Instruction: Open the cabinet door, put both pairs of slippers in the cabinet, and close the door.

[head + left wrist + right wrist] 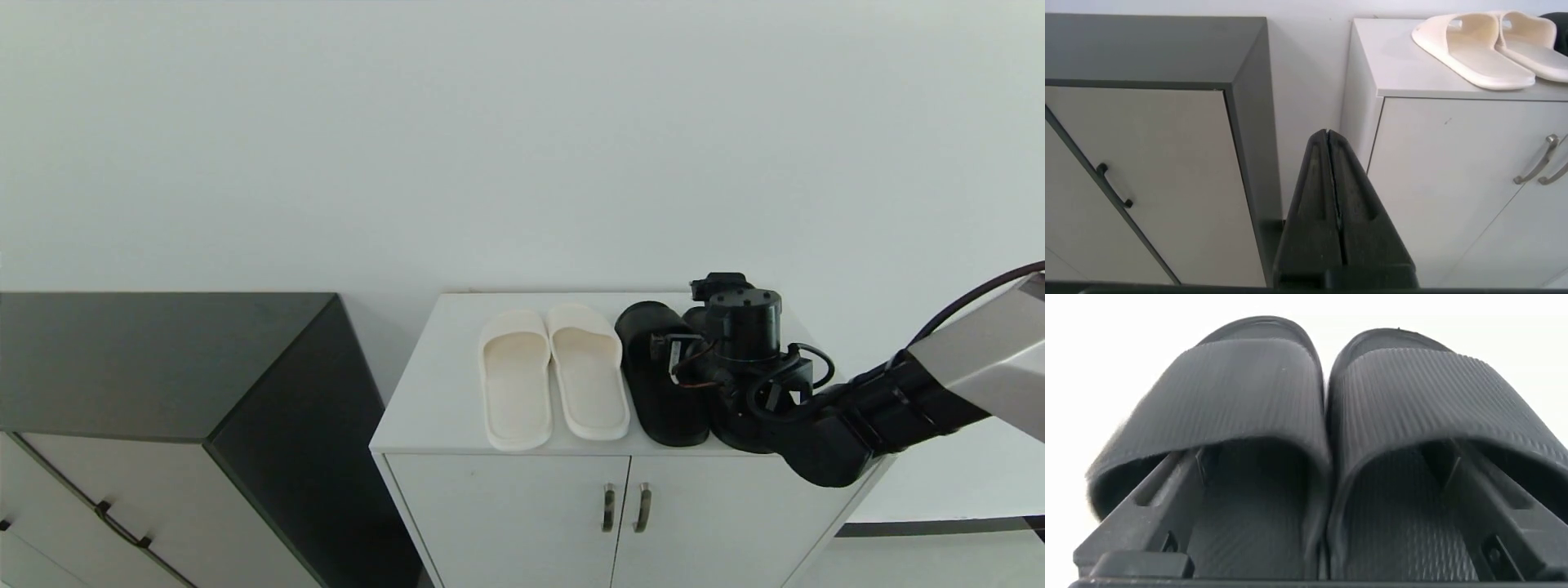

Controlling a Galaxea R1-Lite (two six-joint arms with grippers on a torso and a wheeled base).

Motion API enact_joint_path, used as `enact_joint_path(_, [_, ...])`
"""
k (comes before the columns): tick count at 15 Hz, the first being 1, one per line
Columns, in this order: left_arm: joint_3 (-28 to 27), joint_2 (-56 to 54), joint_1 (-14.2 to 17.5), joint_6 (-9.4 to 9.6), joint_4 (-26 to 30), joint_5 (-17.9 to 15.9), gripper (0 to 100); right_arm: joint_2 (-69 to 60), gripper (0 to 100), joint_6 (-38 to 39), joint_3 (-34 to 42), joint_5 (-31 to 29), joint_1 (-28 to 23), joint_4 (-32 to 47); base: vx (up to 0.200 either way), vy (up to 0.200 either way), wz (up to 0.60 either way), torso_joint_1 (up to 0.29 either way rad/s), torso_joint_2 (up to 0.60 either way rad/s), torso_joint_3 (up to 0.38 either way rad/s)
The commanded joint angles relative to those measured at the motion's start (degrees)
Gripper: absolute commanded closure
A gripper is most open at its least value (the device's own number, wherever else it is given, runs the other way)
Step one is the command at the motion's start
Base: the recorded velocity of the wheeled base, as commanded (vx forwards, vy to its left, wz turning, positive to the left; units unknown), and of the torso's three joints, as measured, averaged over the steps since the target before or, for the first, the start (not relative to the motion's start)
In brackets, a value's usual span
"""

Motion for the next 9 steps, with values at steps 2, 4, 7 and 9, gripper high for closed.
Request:
enact_joint_path(2, [0.0,-0.01,-0.02,-0.03,0.0,0.04,100,1.95,0,0.02,-1.78,0.39,-0.74,-0.03,0.0,0.0,0.0,0.0,0.0,0.0])
enact_joint_path(4, [0.0,-0.01,-0.02,-0.03,0.0,-0.05,100,2.83,100,0.02,-3.01,0.39,-1.53,-0.03,0.0,0.0,0.0,0.0,0.0,0.0])
enact_joint_path(7, [0.0,-0.01,-0.02,-0.03,0.0,0.04,100,3.62,100,-0.07,-4.15,0.56,-1.7,0.06,0.0,0.0,0.0,0.0,0.0,0.0])
enact_joint_path(9, [0.0,-0.01,-0.02,-0.03,0.0,0.04,100,3.18,100,-0.77,-4.06,0.47,-1.62,-0.12,0.0,0.0,0.0,0.0,0.0,0.0])
